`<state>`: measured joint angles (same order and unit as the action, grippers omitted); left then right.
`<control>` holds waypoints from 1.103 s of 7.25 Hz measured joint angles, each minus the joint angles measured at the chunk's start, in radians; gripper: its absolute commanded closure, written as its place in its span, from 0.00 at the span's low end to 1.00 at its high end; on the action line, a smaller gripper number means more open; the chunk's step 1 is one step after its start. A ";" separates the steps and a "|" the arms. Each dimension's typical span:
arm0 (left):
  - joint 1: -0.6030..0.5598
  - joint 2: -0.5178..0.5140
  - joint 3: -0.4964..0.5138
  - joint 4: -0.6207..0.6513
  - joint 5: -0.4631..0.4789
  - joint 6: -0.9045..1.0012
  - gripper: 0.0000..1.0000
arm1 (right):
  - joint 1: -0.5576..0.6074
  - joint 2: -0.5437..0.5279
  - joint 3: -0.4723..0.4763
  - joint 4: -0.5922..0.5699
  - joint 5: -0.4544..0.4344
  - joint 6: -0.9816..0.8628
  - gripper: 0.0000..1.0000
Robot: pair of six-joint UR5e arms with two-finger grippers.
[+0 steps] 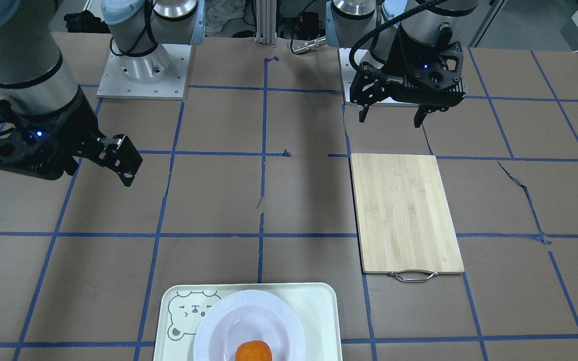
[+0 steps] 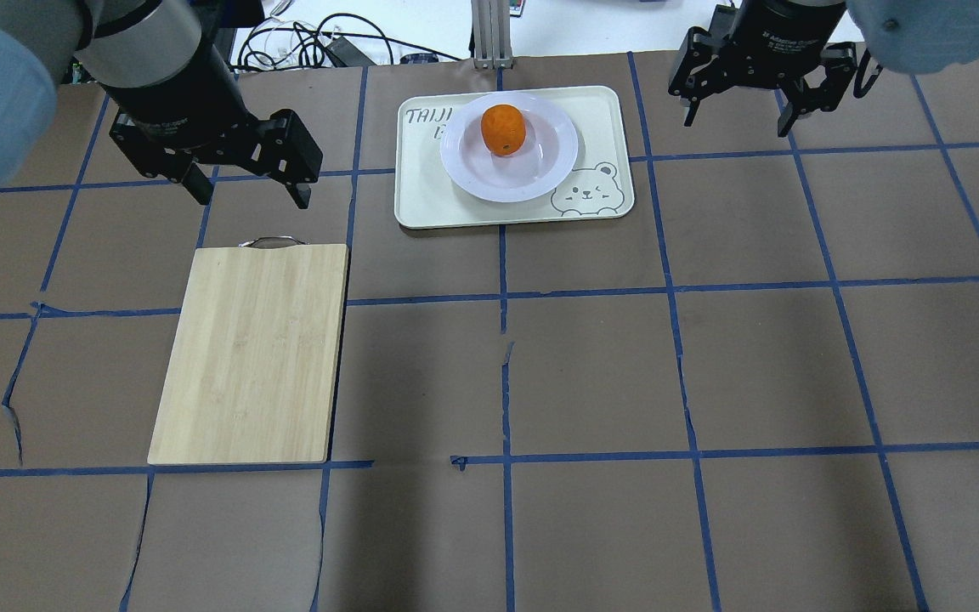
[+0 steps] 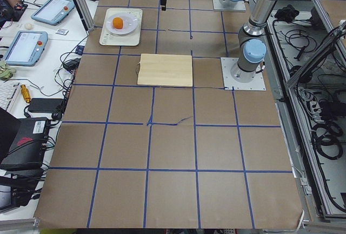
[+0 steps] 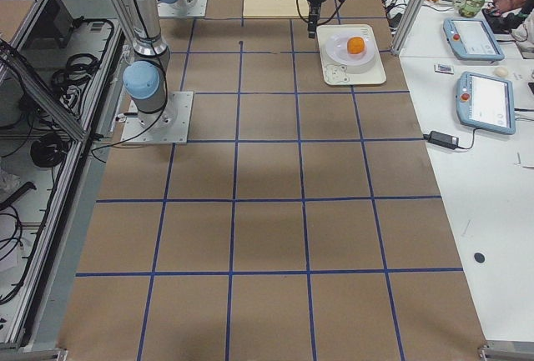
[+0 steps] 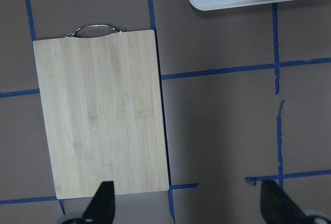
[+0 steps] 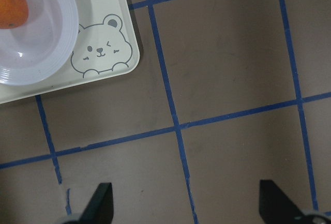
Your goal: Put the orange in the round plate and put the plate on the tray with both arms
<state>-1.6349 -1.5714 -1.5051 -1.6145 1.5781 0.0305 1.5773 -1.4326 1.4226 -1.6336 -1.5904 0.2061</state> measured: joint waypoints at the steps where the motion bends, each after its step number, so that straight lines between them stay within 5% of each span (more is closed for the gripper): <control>1: 0.001 0.000 0.000 0.000 -0.001 0.001 0.00 | 0.009 -0.032 0.007 0.018 -0.008 0.002 0.00; 8: 0.003 0.001 0.000 0.000 0.000 0.002 0.00 | 0.013 -0.102 0.039 0.037 0.014 -0.003 0.00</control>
<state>-1.6322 -1.5708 -1.5049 -1.6144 1.5783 0.0322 1.5899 -1.5346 1.4620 -1.5970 -1.5767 0.2026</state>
